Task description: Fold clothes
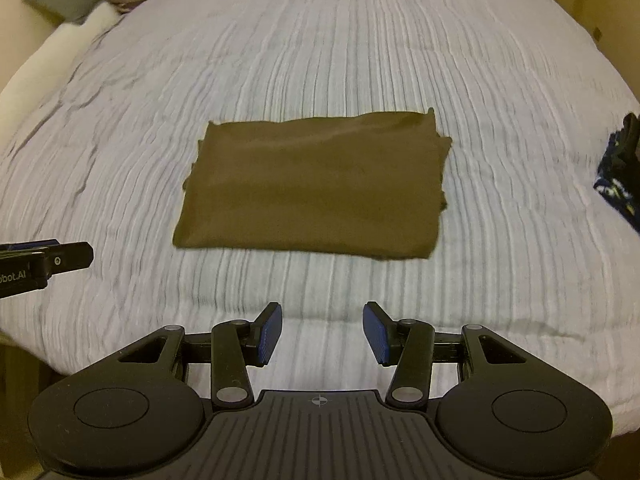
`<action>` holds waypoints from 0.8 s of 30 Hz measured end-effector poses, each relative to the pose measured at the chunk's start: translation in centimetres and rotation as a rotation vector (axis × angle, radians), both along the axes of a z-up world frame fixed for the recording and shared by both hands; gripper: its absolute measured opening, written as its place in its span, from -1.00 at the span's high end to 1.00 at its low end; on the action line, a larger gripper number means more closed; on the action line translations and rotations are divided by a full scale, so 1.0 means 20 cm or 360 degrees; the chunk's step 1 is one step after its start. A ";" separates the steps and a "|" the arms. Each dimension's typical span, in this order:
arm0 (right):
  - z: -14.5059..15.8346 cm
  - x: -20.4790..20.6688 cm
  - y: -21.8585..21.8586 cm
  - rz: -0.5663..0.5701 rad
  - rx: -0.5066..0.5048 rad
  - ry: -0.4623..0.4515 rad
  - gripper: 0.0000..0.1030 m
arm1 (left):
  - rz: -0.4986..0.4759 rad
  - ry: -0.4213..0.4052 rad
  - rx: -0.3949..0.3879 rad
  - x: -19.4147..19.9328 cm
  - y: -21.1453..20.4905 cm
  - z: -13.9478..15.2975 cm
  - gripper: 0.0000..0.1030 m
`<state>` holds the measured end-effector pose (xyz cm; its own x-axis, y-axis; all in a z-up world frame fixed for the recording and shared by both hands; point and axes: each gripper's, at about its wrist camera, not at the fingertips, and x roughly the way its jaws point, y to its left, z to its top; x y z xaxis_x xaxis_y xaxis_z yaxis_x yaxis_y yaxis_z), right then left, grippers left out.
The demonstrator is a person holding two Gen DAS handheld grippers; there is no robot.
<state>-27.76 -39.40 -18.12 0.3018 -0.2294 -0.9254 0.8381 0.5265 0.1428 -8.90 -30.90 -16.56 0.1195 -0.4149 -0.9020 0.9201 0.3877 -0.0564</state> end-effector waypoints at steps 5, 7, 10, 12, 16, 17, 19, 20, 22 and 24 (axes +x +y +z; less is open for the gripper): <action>-0.08 0.08 -0.07 -0.0182 0.0053 -0.0006 0.06 | -0.0142 0.0065 0.0015 0.15 -0.14 -0.09 0.18; -0.13 0.07 -0.10 -0.0272 0.0069 -0.0001 0.06 | -0.0192 0.0098 0.0036 0.20 -0.20 -0.16 0.18; -0.23 0.01 -0.15 -0.0416 0.0111 0.0001 0.06 | -0.0247 0.0133 0.0080 0.26 -0.29 -0.27 0.18; -0.30 -0.06 -0.20 -0.0513 0.0146 -0.0011 0.06 | -0.0252 0.0154 0.0104 0.28 -0.35 -0.35 0.18; -0.43 -0.21 -0.32 -0.0694 0.0195 -0.0089 0.06 | -0.0225 0.0219 0.0106 0.29 -0.46 -0.47 0.19; -0.47 -0.27 -0.38 -0.0744 0.0192 -0.0153 0.06 | -0.0215 0.0234 0.0097 0.28 -0.49 -0.50 0.19; -0.53 -0.35 -0.48 -0.0813 0.0179 -0.0307 0.06 | -0.0188 0.0248 0.0072 0.27 -0.55 -0.56 0.20; -0.57 -0.39 -0.53 -0.0846 0.0173 -0.0384 0.06 | -0.0172 0.0251 0.0058 0.27 -0.58 -0.59 0.20; -0.67 -0.47 -0.65 -0.0881 0.0170 -0.0513 0.06 | -0.0128 0.0274 0.0021 0.26 -0.63 -0.64 0.20; -0.76 -0.54 -0.76 -0.0909 0.0167 -0.0621 0.06 | -0.0079 0.0331 -0.0043 0.27 -0.65 -0.68 0.21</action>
